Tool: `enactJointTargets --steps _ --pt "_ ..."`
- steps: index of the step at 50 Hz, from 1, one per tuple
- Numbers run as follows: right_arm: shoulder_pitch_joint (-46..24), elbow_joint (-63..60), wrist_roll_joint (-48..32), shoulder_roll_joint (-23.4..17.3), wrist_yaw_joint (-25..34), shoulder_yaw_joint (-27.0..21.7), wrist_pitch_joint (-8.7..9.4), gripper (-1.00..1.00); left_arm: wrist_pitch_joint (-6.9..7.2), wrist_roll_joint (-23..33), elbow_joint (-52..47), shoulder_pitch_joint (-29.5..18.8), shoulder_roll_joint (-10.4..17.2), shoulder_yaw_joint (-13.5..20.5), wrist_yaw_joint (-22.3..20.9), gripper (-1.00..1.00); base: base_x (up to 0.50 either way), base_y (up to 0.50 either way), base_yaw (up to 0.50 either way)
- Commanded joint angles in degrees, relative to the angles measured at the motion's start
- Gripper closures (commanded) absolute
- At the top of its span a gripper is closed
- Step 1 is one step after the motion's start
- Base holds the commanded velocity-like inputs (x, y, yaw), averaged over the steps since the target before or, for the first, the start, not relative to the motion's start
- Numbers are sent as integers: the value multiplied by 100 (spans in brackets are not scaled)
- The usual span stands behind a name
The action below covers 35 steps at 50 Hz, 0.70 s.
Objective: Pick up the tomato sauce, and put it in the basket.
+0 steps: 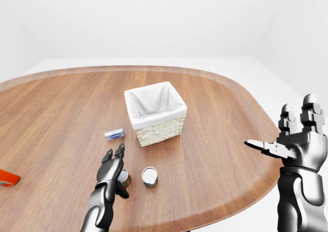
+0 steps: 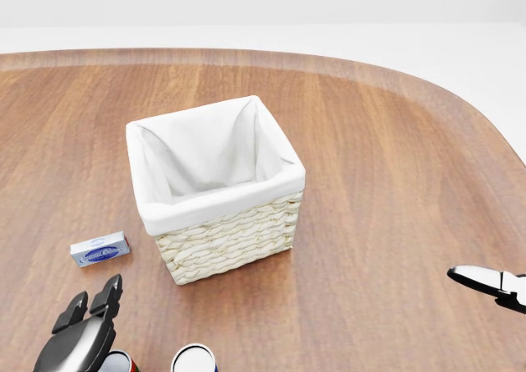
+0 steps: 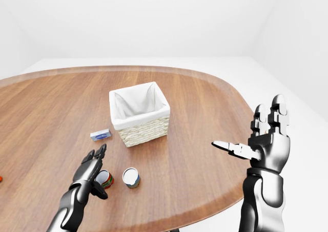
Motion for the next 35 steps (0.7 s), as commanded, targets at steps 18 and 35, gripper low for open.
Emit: enactJointTargets --steps 18,35 --pt "-2 31 -14 6 -1 6 0 -100 0 -36 977 -281 107 -100 455 -100 0 0 0" --pt "13 31 0 5 10 -7 0 -100 0 -160 1935 -609 160 -222 834 -100 0 0 0"
